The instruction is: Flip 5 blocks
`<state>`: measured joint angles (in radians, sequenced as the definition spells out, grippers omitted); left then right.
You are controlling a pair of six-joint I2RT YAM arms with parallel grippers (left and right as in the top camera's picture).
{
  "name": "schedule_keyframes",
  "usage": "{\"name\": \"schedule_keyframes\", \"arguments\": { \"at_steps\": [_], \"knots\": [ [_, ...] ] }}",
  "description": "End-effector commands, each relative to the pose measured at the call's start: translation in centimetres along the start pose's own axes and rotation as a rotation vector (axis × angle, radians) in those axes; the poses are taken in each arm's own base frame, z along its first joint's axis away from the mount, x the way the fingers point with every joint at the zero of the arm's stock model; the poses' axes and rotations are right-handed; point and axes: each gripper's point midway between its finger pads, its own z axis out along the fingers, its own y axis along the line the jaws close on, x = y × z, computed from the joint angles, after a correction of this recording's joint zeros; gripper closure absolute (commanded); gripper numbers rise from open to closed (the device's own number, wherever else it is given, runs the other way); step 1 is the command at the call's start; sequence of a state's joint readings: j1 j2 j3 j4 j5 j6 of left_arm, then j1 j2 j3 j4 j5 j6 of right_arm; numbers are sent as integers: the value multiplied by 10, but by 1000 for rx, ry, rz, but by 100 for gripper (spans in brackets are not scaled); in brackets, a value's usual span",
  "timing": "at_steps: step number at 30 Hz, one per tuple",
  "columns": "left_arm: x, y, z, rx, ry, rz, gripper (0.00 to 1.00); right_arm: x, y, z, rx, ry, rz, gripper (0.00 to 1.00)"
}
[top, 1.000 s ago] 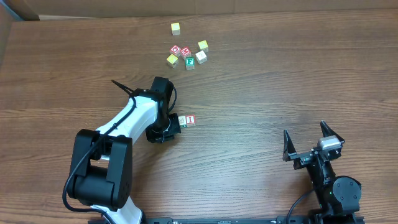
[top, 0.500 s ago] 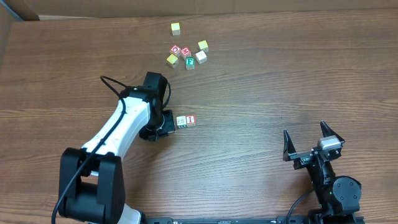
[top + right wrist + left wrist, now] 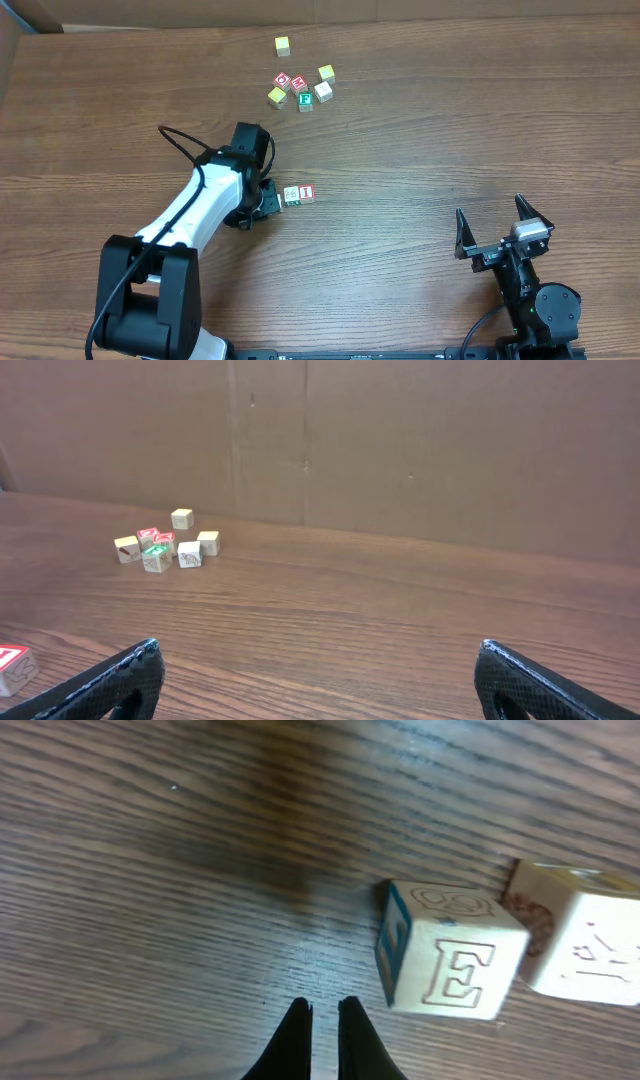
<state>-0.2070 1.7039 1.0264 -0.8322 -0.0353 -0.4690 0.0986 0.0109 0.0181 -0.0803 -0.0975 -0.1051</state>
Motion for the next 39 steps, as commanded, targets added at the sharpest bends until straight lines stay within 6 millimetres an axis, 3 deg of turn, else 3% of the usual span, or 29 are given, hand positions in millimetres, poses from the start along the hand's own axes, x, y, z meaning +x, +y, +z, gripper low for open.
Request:
{"name": "schedule_keyframes", "arguments": {
  "at_steps": [1,10,39],
  "knots": [
    [5,5,10,-18,11,-32,96,2,-1,0,3,-1,0,0],
    [16,-3,27,53,23,-47,96,2,-1,0,3,-1,0,0],
    [-8,-14,26,99,-73,-67,95,2,-1,0,3,-1,0,0]
  ]
}}
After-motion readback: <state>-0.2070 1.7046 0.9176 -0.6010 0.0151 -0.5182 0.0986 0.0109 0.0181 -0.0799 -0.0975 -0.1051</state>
